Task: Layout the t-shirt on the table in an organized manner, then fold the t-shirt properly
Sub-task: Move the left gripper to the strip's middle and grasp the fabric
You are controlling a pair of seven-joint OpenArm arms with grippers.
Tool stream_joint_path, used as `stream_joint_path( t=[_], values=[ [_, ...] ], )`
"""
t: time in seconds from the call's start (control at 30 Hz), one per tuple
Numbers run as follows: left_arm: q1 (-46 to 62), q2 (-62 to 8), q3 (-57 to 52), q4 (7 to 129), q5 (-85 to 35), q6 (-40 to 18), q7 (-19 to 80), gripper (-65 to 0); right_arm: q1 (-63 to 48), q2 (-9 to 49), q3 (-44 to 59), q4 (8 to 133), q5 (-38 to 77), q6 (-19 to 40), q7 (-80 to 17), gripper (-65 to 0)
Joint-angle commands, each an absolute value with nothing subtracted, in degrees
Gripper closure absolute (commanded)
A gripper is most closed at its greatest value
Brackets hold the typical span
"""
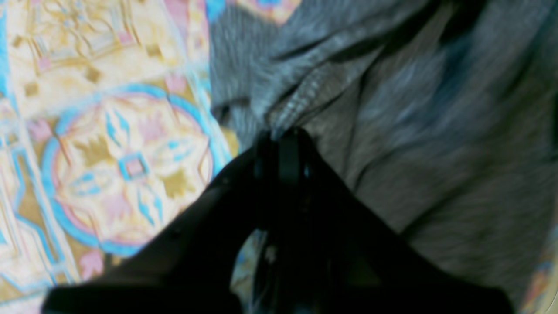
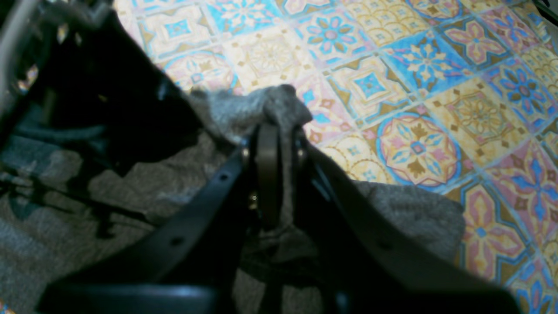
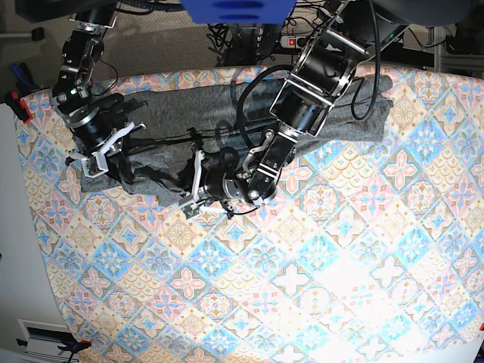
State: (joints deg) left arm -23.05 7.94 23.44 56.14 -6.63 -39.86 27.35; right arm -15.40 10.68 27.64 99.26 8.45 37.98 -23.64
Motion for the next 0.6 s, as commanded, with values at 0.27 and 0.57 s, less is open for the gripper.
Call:
stream_joint_path(
  t=[0.27,0.57],
  values=[
    [-24.22,9.0,23.34,65.1,-13.23,-40.0,25.71,0.0,-14.9,11.47,27.91,100.26,9.36,37.85,-21.76,0.0],
    [-21.93,6.37,23.52,65.27,-13.23,-40.0,25.63,0.0,-15.87,11.47,27.82,100.18,9.19,37.85,-21.67,0.0]
  ],
)
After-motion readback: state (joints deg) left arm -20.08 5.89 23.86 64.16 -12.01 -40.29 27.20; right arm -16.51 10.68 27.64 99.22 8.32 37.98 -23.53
